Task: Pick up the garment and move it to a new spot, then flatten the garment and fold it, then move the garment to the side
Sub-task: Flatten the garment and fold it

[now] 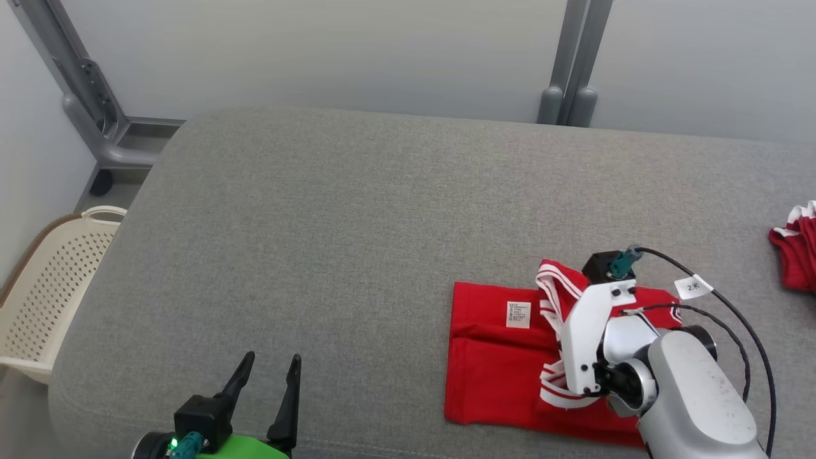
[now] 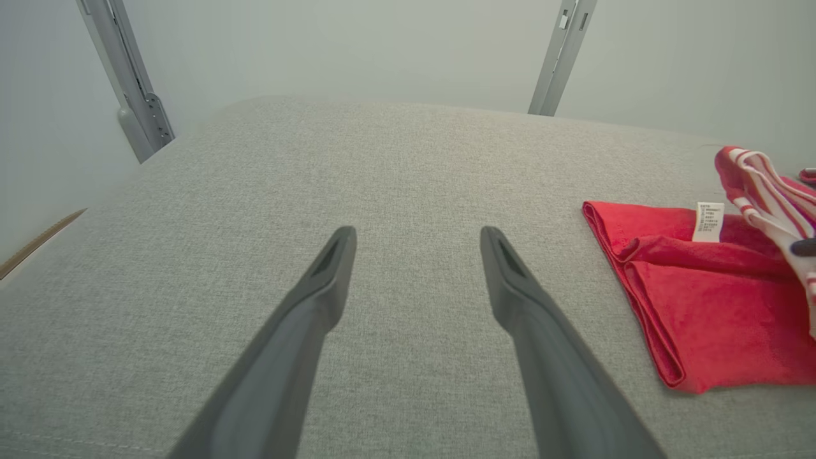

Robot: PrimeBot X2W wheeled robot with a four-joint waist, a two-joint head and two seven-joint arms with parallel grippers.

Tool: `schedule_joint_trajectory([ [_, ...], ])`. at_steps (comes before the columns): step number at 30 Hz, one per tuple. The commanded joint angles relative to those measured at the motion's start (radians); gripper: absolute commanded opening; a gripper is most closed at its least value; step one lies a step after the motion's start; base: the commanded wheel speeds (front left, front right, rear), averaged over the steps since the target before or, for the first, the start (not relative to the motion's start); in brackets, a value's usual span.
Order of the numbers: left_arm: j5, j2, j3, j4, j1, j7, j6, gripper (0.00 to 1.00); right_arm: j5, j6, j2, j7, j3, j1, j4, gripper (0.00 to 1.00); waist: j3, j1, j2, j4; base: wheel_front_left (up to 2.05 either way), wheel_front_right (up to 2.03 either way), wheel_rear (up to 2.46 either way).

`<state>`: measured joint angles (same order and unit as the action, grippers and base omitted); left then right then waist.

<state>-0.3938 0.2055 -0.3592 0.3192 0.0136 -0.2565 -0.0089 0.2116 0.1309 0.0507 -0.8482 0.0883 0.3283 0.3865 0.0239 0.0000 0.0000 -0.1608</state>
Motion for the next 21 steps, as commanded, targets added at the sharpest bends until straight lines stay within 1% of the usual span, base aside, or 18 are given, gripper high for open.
schedule_joint_trajectory([
  [1,-0.001,0.007,-0.001,0.001,0.018,-0.004,-0.003,1.00,0.024,-0.001,0.001,0.028,0.026,0.029,0.033,0.00,0.001,0.0000,0.0000,-0.007,0.00,0.00,0.00],
  [8,0.001,0.003,-0.014,0.004,0.022,-0.005,-0.007,1.00,0.122,0.000,0.001,0.107,0.121,0.092,0.164,0.00,-0.003,0.0000,0.0000,-0.022,0.00,0.00,0.00],
  [9,0.001,0.003,-0.014,0.004,0.022,-0.005,-0.007,1.00,0.122,0.000,0.001,0.107,0.121,0.092,0.164,0.00,-0.003,0.0000,0.0000,-0.022,0.00,0.00,0.00],
  [14,0.000,-0.004,-0.025,0.010,0.028,-0.004,-0.010,1.00,0.172,0.000,0.001,0.155,0.175,0.140,0.246,0.00,-0.011,0.0000,0.0000,-0.039,0.00,0.00,0.00],
  [15,-0.004,-0.005,-0.028,0.018,0.033,-0.005,-0.011,1.00,0.206,0.000,0.000,0.189,0.209,0.177,0.301,0.00,-0.012,0.0000,0.0000,-0.050,0.00,0.00,0.00],
  [17,-0.007,-0.004,-0.033,0.026,0.029,-0.006,-0.014,1.00,0.242,0.000,0.000,0.221,0.253,0.207,0.360,0.00,-0.006,0.0000,0.0000,-0.060,0.00,0.00,0.00],
  [21,-0.008,-0.003,-0.037,0.030,0.029,-0.007,-0.014,1.00,0.279,0.000,0.000,0.244,0.294,0.223,0.398,0.00,-0.001,0.0000,0.0000,-0.067,0.00,0.00,0.00],
])
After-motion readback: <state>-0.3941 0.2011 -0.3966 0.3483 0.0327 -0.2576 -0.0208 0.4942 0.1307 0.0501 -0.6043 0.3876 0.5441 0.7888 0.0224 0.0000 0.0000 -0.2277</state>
